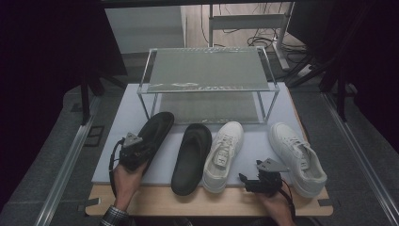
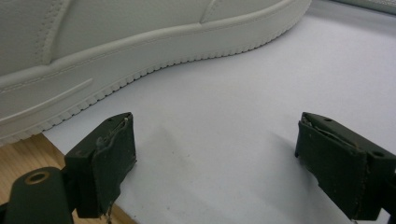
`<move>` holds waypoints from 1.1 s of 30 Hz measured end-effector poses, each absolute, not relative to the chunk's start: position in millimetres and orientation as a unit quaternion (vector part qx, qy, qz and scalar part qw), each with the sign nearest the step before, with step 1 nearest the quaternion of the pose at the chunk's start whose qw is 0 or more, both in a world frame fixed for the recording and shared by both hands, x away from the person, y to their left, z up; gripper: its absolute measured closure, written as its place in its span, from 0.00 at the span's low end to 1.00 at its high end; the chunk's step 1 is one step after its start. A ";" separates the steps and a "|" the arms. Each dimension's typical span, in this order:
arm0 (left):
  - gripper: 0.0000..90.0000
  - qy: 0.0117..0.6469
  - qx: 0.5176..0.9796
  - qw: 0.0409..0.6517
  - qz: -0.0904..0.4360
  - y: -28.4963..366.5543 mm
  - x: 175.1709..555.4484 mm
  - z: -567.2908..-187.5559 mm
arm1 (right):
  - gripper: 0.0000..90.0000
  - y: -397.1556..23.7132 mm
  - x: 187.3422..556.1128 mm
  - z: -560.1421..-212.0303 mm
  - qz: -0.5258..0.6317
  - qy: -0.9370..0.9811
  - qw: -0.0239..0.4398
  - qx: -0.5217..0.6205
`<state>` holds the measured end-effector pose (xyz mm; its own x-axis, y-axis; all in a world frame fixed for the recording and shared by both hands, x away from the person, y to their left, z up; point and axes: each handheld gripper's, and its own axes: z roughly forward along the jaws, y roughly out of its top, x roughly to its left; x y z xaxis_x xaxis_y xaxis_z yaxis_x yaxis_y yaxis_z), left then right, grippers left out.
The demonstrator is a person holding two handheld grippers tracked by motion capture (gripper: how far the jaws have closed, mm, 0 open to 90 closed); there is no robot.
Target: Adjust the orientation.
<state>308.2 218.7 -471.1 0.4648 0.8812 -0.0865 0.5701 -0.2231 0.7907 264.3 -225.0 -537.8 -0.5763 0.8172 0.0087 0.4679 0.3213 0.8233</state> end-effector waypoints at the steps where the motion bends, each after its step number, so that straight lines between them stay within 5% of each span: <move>1: 0.93 0.479 0.757 0.397 0.197 216.5 310.4 -471.1 | 0.14 -225.0 264.4 -537.8 0.415 0.785 0.211 0.409; 33: 0.93 0.512 0.736 0.373 0.238 160.2 394.4 -483.2 | 0.14 -225.1 264.4 -537.8 0.415 0.785 0.210 0.409</move>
